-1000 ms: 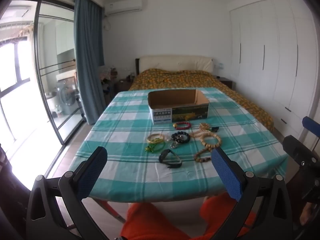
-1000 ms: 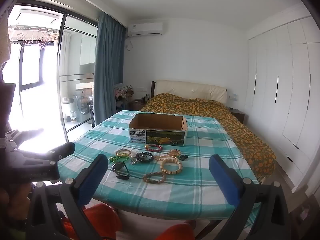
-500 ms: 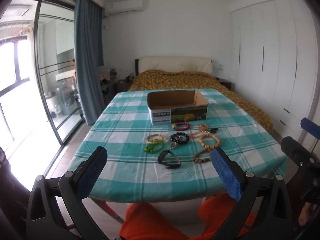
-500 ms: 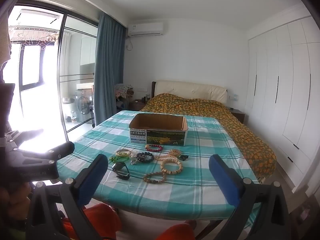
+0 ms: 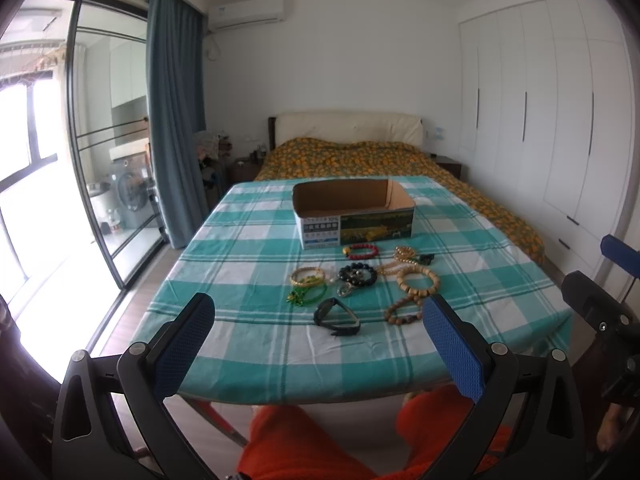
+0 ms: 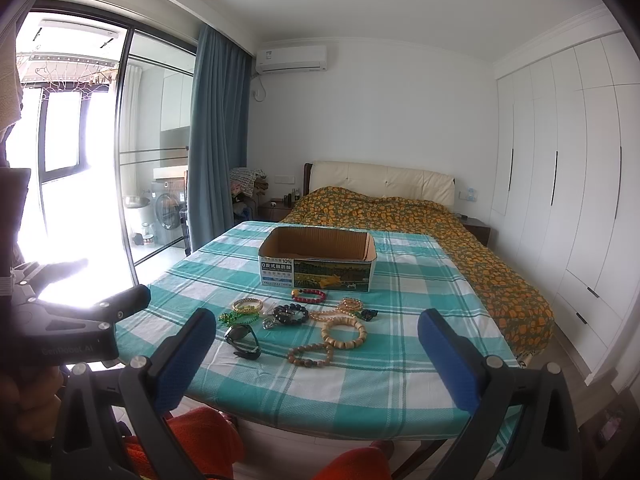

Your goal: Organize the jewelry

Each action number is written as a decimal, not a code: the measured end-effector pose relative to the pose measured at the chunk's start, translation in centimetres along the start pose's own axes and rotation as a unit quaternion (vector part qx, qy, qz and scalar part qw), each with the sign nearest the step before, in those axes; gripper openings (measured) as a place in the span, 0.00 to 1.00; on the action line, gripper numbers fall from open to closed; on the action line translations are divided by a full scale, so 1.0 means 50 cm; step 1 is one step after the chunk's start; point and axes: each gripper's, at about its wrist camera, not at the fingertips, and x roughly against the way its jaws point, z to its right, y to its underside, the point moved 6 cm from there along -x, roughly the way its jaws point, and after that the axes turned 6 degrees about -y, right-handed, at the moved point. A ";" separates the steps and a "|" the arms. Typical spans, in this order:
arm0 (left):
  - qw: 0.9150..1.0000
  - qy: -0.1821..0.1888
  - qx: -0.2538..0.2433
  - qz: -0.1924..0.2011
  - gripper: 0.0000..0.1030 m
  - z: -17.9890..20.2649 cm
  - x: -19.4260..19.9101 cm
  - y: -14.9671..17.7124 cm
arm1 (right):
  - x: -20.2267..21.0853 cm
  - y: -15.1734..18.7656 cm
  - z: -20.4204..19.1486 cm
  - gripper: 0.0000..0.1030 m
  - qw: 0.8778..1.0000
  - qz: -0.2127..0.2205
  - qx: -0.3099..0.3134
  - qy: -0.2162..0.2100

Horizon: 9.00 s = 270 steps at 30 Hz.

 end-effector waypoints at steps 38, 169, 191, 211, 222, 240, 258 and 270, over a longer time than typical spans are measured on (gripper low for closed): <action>1.000 0.001 -0.001 0.003 1.00 0.000 0.000 0.003 | -0.001 0.003 -0.004 1.00 1.000 0.001 0.000 -0.001; 0.963 0.019 -0.040 -0.267 1.00 -0.078 -0.798 0.099 | -0.652 0.239 0.262 0.81 0.954 -0.287 -0.075 0.043; 0.976 0.085 -0.062 -0.191 0.04 -0.046 -0.683 0.004 | -0.552 0.041 0.203 0.14 0.976 -0.207 -0.065 -0.020; 0.984 0.074 -0.080 -0.140 0.04 0.004 -0.666 -0.118 | -0.562 -0.029 0.221 0.14 0.981 -0.188 -0.035 -0.021; 0.986 0.121 -0.037 -0.111 0.04 0.026 -0.710 -0.279 | -0.646 -0.182 0.205 0.14 0.988 -0.142 -0.015 -0.052; 0.971 0.123 -0.049 -0.201 0.04 0.111 -0.956 -0.233 | -0.983 -0.124 0.216 0.14 0.972 -0.225 -0.025 -0.069; 0.990 0.080 -0.066 -0.100 0.97 0.025 -0.743 -0.203 | -0.758 -0.093 0.259 0.67 0.987 -0.159 -0.027 -0.011; 0.994 0.021 -0.055 -0.097 0.97 -0.084 -0.568 -0.039 | -0.522 0.068 0.261 0.68 0.986 -0.158 -0.027 0.035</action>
